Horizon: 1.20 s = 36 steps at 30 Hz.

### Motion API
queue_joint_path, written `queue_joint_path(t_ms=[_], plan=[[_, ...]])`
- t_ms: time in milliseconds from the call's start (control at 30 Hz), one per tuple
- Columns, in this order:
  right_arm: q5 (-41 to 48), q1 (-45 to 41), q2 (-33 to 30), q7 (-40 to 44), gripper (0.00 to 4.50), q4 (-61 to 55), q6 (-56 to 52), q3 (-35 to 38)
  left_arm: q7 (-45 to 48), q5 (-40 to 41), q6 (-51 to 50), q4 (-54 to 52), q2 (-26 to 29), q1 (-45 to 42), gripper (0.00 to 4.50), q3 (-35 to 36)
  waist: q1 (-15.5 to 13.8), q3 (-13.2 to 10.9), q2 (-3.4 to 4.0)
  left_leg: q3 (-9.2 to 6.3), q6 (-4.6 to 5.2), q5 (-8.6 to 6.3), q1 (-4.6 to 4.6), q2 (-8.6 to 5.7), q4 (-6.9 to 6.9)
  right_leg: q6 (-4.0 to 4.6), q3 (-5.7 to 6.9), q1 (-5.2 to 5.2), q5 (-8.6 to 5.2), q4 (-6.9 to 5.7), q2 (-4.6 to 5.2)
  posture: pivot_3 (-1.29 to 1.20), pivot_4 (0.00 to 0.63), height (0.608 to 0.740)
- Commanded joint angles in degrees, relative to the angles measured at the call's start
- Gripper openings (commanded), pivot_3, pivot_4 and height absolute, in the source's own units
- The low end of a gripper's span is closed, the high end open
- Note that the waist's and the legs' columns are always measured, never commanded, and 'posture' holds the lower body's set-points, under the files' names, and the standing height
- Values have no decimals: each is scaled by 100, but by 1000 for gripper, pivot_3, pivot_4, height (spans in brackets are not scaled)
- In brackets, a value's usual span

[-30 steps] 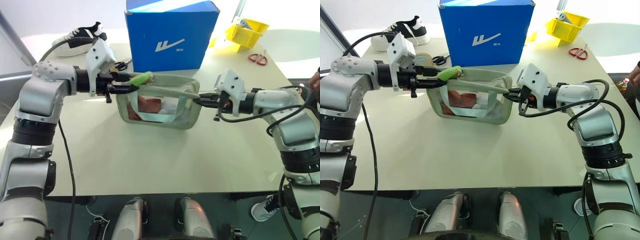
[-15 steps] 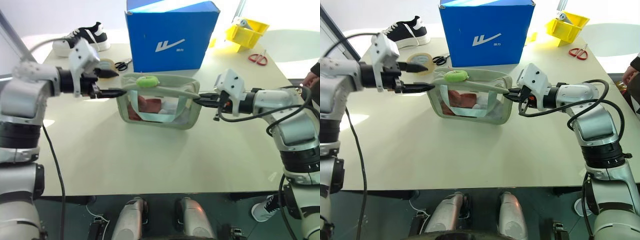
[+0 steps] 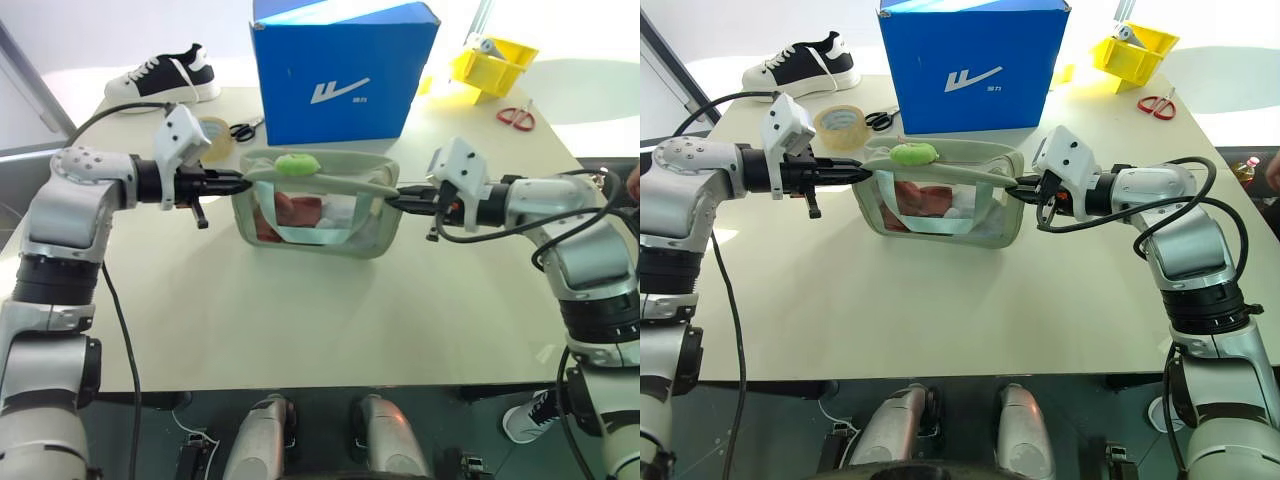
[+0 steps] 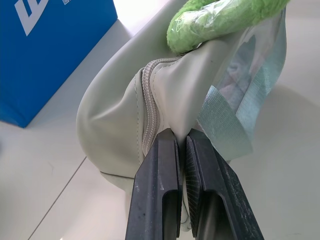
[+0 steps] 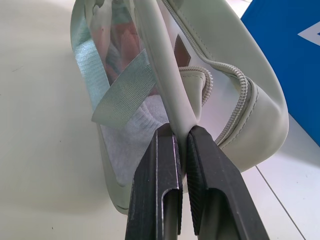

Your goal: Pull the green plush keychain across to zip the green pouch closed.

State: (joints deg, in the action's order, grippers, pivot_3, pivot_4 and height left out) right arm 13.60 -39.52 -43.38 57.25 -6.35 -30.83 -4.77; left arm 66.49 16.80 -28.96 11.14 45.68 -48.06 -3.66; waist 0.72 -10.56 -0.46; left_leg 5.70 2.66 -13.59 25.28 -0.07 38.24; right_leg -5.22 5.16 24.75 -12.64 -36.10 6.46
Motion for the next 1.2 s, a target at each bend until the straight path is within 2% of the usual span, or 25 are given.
queue_joint_path(t_ms=[33,67,167,233,300,400,467,567,667,867,1033,1133,1200], plan=[[-4,-172,41,-32,0,-64,55,3,4,-48,66,-53,76,6,10,87,0,0,0,0,0,0,0,0,0,0,0,0,0,0,0,0,150,740],[6,-194,56,-54,0,-44,22,17,-13,-54,76,-59,69,10,10,87,1,0,0,0,0,0,0,0,0,0,0,0,0,0,0,0,150,740],[139,-283,19,66,1135,11,-118,54,-25,-68,132,-61,61,33,0,79,2,0,0,0,0,0,0,0,0,0,0,0,0,0,0,0,150,740],[19,-376,-158,236,2234,137,127,15,-26,-74,155,-57,55,38,0,77,-2,0,0,0,0,0,0,0,0,0,0,0,0,0,0,0,150,740],[-190,-643,-291,263,2857,491,395,9,-40,-85,172,-52,47,41,0,81,-1,0,0,1,1,0,0,-1,0,0,0,0,0,0,0,0,150,740],[-218,-1218,-342,361,4469,870,518,47,-31,-95,212,-108,58,120,0,75,6,-1,2,3,2,-1,0,-3,1,0,0,1,0,0,1,0,150,740],[-13,-1489,-220,480,4469,757,380,38,-7,-96,239,-133,72,150,0,72,11,0,2,1,1,-1,0,0,-2,1,0,3,-1,0,0,0,150,740],[442,-1673,353,369,4469,163,-108,-64,4,-84,228,-136,68,109,0,75,29,1,2,1,0,-1,-1,8,-4,1,0,3,0,0,1,0,150,740],[422,-1641,964,23,4469,-107,-244,-330,35,-90,262,-94,53,70,0,59,12,1,2,1,1,-1,-1,8,-3,1,0,3,0,-5,1,0,150,740],[-273,-1874,1894,-587,4469,848,537,-837,34,-96,255,-136,16,55,0,26,2,2,1,1,0,0,0,-2,0,2,1,2,2,-6,0,0,150,740],[-554,-2042,2178,-690,4469,1430,1009,-937,24,-70,209,-243,33,113,0,51,10,2,1,3,-18,11,0,-4,0,2,1,2,2,-7,-1,0,150,740],[-572,-2018,2177,-629,3663,1527,1106,-885,8,-38,159,-339,61,179,0,95,9,2,1,3,-21,12,1,-4,-1,2,1,2,2,-7,-2,0,150,740],[-533,-1981,2177,-624,2645,1498,1071,-829,-7,-26,137,-413,70,246,0,116,12,2,1,3,-20,12,1,-4,-1,1,1,1,2,-6,-2,0,150,740]])
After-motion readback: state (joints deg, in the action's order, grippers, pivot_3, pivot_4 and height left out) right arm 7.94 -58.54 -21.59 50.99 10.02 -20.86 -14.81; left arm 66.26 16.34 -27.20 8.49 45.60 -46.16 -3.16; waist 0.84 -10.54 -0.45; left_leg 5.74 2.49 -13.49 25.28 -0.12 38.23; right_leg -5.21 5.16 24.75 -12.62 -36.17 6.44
